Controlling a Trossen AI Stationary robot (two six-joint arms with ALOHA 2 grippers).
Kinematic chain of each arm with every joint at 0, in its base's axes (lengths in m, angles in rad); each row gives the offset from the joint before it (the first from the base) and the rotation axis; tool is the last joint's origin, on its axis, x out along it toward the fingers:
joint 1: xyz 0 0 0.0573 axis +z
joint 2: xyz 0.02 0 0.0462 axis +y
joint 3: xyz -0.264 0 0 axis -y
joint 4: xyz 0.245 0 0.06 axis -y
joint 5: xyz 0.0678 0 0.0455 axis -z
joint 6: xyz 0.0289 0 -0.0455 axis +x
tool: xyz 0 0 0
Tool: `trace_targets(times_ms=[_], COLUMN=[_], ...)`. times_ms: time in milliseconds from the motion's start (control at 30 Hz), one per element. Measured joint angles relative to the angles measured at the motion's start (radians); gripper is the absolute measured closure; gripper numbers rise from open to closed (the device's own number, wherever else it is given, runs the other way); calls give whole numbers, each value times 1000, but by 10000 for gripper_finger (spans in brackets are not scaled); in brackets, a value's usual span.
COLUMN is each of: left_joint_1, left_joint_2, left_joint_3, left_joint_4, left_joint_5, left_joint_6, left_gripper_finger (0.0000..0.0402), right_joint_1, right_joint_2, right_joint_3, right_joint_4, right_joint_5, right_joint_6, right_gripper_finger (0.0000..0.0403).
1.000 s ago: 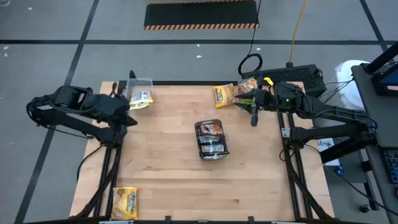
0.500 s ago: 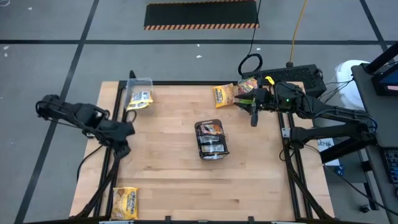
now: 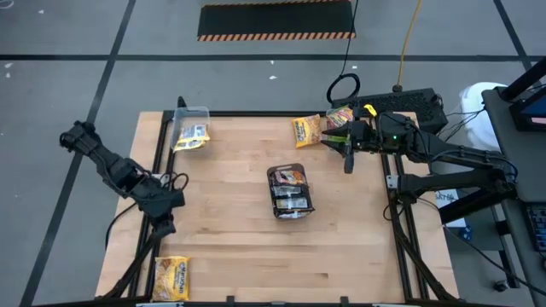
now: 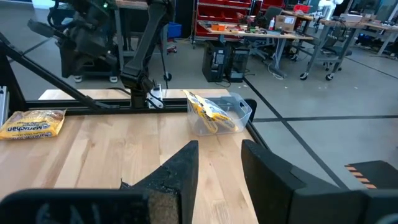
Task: Sort Maruchan noodles
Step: Put the bottom yellow noodle pack into the left transparent bin
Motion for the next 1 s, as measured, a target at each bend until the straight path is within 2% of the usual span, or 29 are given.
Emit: trace_targets(times_ms=[267,367,533,633,1000], left_joint_1=[-77,-87,-90,-89,-110], left_joint_2=[18,17,24,43,189], left_joint_3=[-8,-8,-8,-8,-8], left_joint_4=[103,160,164,143,134], left_joint_5=[2,0,-40,-48,70], left_joint_6=[-47,-71,-129,-141,-125], left_gripper_finger=[391,396,395,384,320], right_joint_1=[0,0,0,0,0], right_joint_2=[0,0,0,0,0], right_joint_3=[0,0,0,0,0], right_joint_4=[0,0,0,0,1], right_joint_5=[0,0,0,0,0], right_joint_6=[0,0,0,0,0], right_gripper_finger=[287,287,287,287,287])
